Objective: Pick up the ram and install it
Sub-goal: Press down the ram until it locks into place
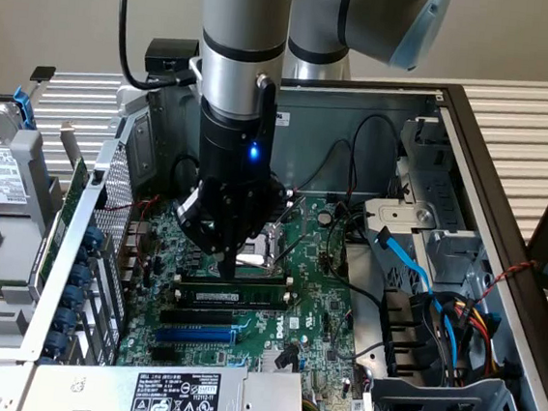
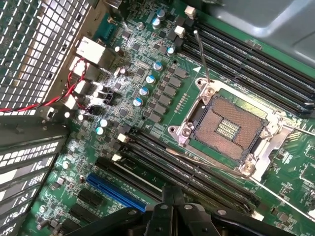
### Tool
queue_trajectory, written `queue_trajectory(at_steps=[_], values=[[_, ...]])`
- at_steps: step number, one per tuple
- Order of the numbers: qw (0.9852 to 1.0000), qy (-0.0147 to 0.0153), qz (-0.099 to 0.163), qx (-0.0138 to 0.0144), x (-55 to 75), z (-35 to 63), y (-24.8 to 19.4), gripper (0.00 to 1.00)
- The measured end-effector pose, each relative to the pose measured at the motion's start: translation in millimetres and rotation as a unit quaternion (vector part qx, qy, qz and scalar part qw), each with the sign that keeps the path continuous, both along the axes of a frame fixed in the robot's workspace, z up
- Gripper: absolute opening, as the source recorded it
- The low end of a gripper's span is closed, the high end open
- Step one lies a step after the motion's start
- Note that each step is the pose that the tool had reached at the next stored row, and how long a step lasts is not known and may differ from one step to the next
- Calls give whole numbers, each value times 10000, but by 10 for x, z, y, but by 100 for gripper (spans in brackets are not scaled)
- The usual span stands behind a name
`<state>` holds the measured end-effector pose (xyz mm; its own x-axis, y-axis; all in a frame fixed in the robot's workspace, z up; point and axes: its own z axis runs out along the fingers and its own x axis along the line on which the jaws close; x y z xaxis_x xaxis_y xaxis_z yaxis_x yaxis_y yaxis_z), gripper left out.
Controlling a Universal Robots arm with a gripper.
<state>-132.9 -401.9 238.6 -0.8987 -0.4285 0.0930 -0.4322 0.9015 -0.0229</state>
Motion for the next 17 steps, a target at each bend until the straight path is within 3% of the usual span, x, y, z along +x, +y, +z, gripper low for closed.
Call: queue_trajectory(at_steps=[8,17], values=[[9987,0,-508,-11,0,0,0,11],[9942,0,-1071,-25,0,0,0,11]])
